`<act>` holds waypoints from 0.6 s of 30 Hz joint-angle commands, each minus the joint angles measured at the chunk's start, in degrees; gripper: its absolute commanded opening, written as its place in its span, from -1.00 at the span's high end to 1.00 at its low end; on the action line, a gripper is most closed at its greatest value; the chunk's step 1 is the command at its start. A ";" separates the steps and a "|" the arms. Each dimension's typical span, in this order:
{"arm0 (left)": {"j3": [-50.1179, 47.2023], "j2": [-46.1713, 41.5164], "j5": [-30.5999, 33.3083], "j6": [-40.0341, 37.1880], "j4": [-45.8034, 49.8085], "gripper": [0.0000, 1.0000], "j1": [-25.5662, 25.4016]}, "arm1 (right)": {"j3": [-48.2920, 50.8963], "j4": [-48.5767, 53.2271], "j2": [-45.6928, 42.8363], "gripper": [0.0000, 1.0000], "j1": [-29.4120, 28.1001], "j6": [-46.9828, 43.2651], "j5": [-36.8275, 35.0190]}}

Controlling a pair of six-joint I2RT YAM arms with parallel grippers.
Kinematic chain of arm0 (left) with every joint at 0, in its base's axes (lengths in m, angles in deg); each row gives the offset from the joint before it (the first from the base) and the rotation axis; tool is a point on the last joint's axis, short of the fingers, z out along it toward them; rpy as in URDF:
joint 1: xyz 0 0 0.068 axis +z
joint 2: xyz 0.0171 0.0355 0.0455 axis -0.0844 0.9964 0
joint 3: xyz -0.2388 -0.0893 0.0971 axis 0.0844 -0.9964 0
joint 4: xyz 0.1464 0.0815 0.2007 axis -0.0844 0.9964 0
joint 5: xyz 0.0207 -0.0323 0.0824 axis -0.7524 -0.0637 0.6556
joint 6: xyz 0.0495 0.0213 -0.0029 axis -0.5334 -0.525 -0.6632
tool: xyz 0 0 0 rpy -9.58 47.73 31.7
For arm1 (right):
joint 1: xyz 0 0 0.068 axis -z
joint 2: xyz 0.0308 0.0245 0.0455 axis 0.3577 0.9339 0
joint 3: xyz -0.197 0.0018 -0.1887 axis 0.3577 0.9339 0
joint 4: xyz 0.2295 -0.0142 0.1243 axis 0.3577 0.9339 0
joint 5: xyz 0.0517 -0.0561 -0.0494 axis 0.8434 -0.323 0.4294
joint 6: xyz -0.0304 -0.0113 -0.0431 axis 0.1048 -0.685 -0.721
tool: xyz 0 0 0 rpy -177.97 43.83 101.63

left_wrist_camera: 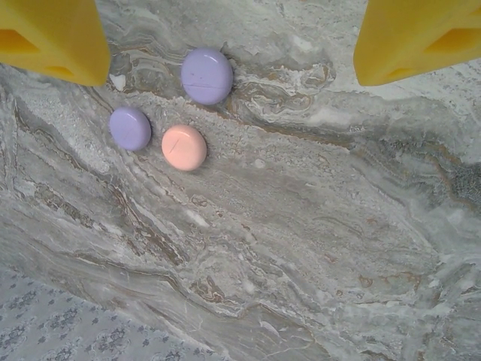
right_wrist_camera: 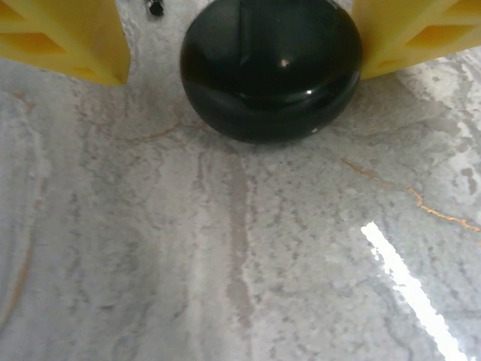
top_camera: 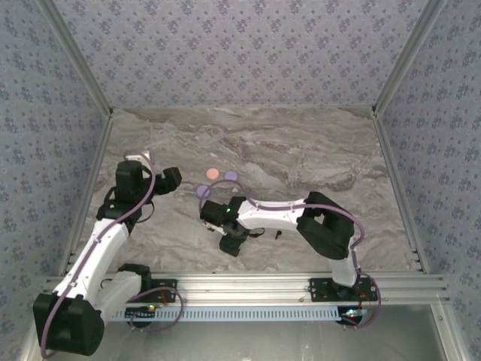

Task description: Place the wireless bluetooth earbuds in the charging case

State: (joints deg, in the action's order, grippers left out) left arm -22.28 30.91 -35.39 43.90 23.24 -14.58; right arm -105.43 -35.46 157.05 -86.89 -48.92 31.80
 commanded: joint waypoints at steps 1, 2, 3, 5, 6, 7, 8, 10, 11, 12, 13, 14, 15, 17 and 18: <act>0.09 -0.37 -0.97 0.68 -0.54 -0.69 0.29 | -1.48 1.59 1.24 -0.44 -0.34 0.39 0.87; 0.14 -0.36 -0.99 0.75 -0.56 -0.69 0.33 | -1.53 1.45 1.46 -0.41 -0.36 0.39 0.97; 0.09 -0.27 -1.00 0.80 -0.60 -0.69 0.29 | -1.61 1.30 1.63 -0.37 -0.41 0.39 1.02; 0.11 -0.11 -1.08 0.86 -0.69 -0.69 0.31 | -1.66 1.26 1.93 -0.31 -0.42 0.39 1.29; 0.13 -0.03 -1.11 0.86 -0.69 -0.69 0.25 | -1.74 1.13 2.07 -0.28 -0.35 0.39 1.39; 0.07 -0.01 -1.13 0.89 -0.69 -0.69 0.33 | -1.63 1.03 2.07 -0.26 -0.34 0.48 1.53; 0.11 0.05 -1.14 0.89 -0.69 -0.69 0.40 | -1.51 0.92 2.03 -0.23 -0.33 0.56 1.62; 0.11 0.09 -1.33 0.86 -0.60 -0.69 0.42 | -0.93 0.39 1.52 -0.15 -0.03 0.87 1.74; 0.10 0.07 -1.52 0.86 -0.60 -0.69 0.42 | -0.67 0.03 1.13 -0.12 0.26 0.99 1.98; 0.13 0.12 -1.84 0.94 -0.53 -0.69 0.41 | -0.28 -0.51 0.45 -0.10 0.51 1.09 2.30; 0.08 0.11 -2.01 1.03 -0.45 -0.69 0.42 | 0.21 -1.12 -0.22 -0.04 0.88 1.05 2.57; 0.04 0.04 -2.26 1.10 -0.34 -0.69 0.40 | 0.61 -1.56 -1.18 -0.01 1.11 0.80 2.61; 0.02 0.04 -2.70 1.12 -0.30 -0.69 0.42 | 1.06 -2.20 -2.28 0.01 1.39 0.51 2.50; 0.06 -0.06 -3.80 1.12 -0.03 -0.69 0.42 | 2.00 -3.47 -4.49 0.05 1.98 -0.64 2.25; 0.00 -0.08 -4.46 1.12 0.09 -0.69 0.42 | 2.61 -4.06 -5.98 0.06 2.35 -1.37 2.16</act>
State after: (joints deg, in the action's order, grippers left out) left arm -22.28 31.02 -37.40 44.38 23.22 -14.58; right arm -104.03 -38.00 155.42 -85.49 -49.14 34.05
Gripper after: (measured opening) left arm 0.847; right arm 0.499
